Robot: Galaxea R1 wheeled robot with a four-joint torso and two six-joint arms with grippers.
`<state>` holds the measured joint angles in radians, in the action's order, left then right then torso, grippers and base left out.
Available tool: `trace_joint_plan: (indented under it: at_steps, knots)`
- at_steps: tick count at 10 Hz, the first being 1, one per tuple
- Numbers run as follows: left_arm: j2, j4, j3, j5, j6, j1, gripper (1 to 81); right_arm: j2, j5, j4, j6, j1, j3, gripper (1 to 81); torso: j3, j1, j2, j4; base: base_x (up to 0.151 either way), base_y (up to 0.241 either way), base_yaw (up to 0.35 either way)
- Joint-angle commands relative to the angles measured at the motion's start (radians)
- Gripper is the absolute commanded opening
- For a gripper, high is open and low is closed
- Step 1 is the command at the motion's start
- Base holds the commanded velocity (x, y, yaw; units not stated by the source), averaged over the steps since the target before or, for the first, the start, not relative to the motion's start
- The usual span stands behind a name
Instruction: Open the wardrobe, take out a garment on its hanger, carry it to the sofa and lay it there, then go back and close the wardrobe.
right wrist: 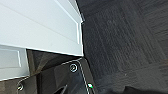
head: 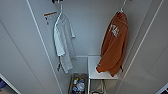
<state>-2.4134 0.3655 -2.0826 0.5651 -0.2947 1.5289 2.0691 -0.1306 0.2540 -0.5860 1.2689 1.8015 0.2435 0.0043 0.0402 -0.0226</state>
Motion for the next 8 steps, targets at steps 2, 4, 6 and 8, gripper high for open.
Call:
trace_joint_plan:
  at_steps: [2,4,6,8]
  knots:
    - [-0.155,0.003,-0.195,-0.103,-0.015,0.055,81.1,0.174,0.014,-0.013,0.0,0.14,0.163,81.1,0.0,0.0,0.0,0.0,0.0,0.0,0.0]
    - [-0.241,0.006,-0.269,-0.133,-0.015,0.064,81.1,0.297,0.014,-0.012,0.012,0.211,0.252,81.1,0.0,0.0,0.0,0.0,0.0,0.0,0.0]
    - [-0.308,0.006,-0.321,-0.168,-0.014,0.066,81.1,0.421,0.025,0.011,0.017,0.234,0.341,81.1,0.0,0.0,0.001,0.0,0.0,0.0,0.0]
    - [-0.364,0.006,-0.359,-0.22,-0.014,0.066,81.1,0.487,0.028,0.059,0.017,0.258,0.35,81.1,0.0,-0.001,0.001,0.0,0.0,0.0,0.0]
